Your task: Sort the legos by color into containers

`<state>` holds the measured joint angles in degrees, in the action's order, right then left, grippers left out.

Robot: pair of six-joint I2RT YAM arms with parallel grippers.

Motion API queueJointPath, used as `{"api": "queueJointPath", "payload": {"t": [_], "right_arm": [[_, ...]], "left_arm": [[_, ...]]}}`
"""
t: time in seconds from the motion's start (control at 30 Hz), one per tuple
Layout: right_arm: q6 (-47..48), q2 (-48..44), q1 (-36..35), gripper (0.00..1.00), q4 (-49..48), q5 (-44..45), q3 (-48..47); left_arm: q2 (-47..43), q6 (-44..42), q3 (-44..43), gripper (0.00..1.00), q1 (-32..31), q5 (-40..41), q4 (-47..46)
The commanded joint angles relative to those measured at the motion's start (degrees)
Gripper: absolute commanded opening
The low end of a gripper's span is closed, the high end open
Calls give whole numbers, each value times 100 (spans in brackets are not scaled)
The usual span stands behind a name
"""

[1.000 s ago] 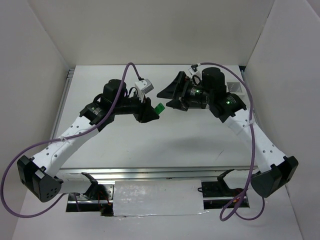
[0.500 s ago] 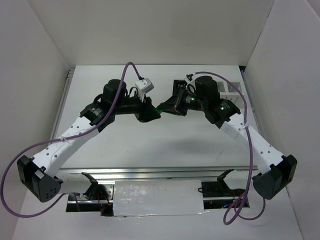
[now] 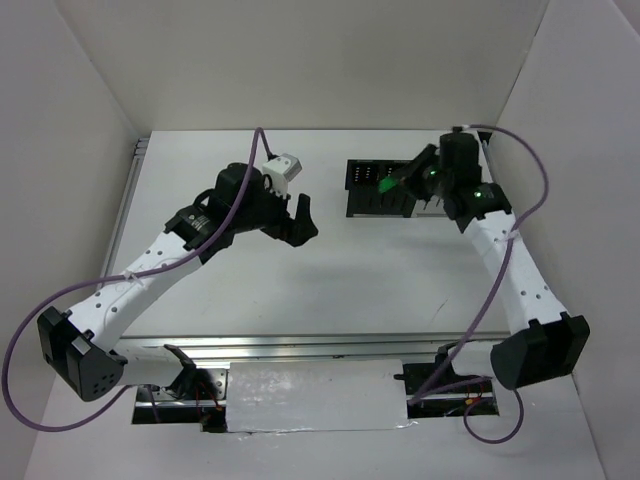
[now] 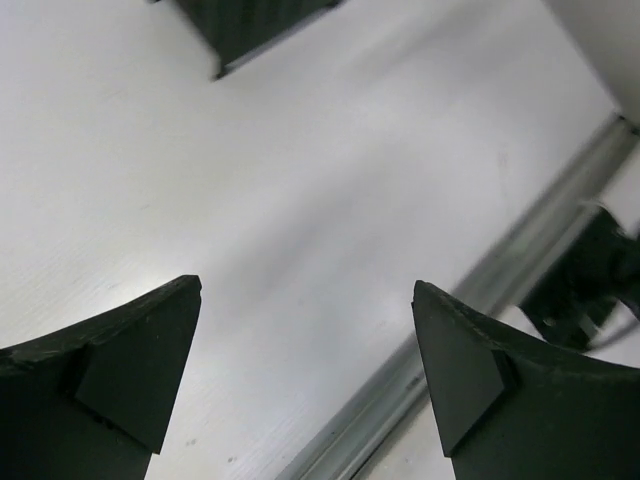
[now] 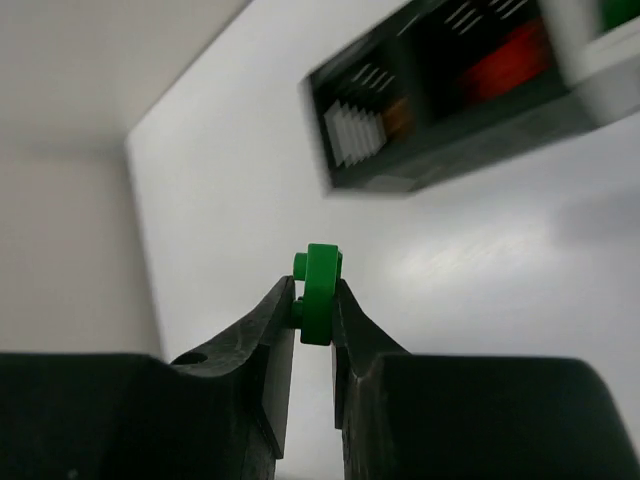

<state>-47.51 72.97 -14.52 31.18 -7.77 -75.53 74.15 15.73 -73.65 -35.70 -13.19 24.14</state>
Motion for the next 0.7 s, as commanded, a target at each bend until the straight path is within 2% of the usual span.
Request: {"api": "queueJointPath", "payload": {"t": [0.0,0.07,0.13,0.2,0.23,0.4,0.53,0.67], "right_arm": [[821,462,941,0,503,1794,-523],[927,1120,1135,0,669,2769,-1146],[1068,2057,1390,0,1169,3183,-2164],[1208,2623,1574,0,1634,3290,-3155],[1270,3070,1602,0,1741,3360,-3422],[1542,3961,1707,0,2137,3203,-4609],[1516,4059,1707,3,2085,3089,-4498],[1481,3830,1698,7,1709,2869,-4006]], "left_arm": [[-216,519,-141,99,28,1599,441],[-260,598,-36,99,81,1679,661],[-287,598,-1,100,133,1610,906],[-339,598,26,99,151,1574,1066],[-383,590,87,100,169,1600,1171],[-726,624,359,99,283,1696,1330],[-849,590,456,99,406,1758,1532],[-920,546,483,99,476,1873,1603]]}}
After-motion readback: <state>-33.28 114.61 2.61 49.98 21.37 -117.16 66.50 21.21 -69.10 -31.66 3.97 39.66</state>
